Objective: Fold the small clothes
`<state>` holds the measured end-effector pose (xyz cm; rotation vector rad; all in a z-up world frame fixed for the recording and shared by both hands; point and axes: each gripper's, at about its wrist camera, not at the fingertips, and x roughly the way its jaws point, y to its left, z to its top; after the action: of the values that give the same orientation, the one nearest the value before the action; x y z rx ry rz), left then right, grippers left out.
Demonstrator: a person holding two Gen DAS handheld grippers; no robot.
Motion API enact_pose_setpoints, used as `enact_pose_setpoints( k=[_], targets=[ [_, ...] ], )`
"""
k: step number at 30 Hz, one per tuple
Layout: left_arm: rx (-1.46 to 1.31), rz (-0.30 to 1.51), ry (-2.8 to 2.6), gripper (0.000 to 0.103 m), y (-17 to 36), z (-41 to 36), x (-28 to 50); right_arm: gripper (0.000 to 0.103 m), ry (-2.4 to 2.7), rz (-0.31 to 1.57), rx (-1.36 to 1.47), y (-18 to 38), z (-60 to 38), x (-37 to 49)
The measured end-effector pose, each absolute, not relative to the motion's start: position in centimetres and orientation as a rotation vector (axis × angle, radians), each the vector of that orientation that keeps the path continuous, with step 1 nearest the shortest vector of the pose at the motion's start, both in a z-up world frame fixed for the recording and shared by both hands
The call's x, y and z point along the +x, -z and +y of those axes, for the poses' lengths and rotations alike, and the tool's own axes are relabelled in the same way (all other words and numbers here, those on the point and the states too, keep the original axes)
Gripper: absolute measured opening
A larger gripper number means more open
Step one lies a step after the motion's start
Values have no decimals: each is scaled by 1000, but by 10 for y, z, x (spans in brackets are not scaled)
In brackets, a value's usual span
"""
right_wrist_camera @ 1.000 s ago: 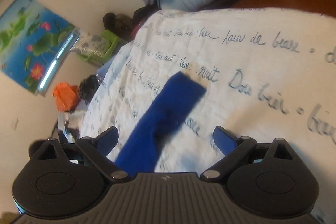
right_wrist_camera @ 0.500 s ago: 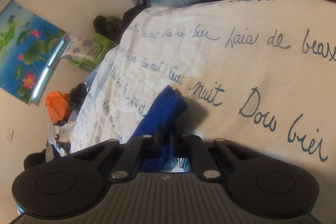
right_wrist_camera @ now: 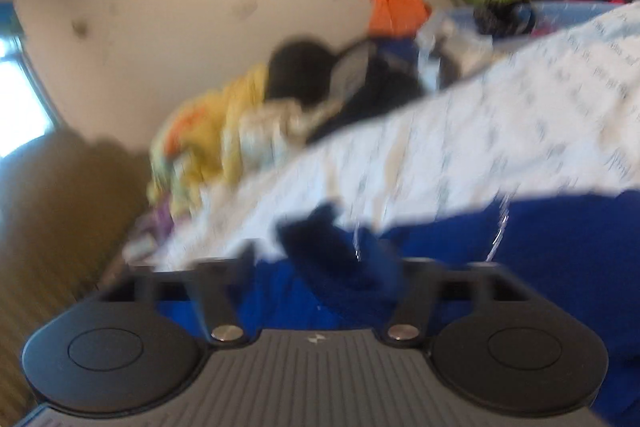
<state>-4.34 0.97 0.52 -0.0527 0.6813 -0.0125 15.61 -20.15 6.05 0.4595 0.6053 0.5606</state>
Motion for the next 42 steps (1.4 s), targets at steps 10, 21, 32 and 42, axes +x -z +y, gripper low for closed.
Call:
enact_pose_setpoints(
  k=[10,21,32,42],
  targets=[
    [-413,692,111,99,-55,58,51,80,-382,598,429,-1,-278,54],
    [-138,820,-49,5,-27,-8,198,86,-387,591,423,14,-273,48],
    [-66,691,-164,4,-79,58,193,88,-432,580,538,18,-285,54],
    [-28,753,-251,4,-53,86,174,88,-440,578,551,19,-287,54]
  ],
)
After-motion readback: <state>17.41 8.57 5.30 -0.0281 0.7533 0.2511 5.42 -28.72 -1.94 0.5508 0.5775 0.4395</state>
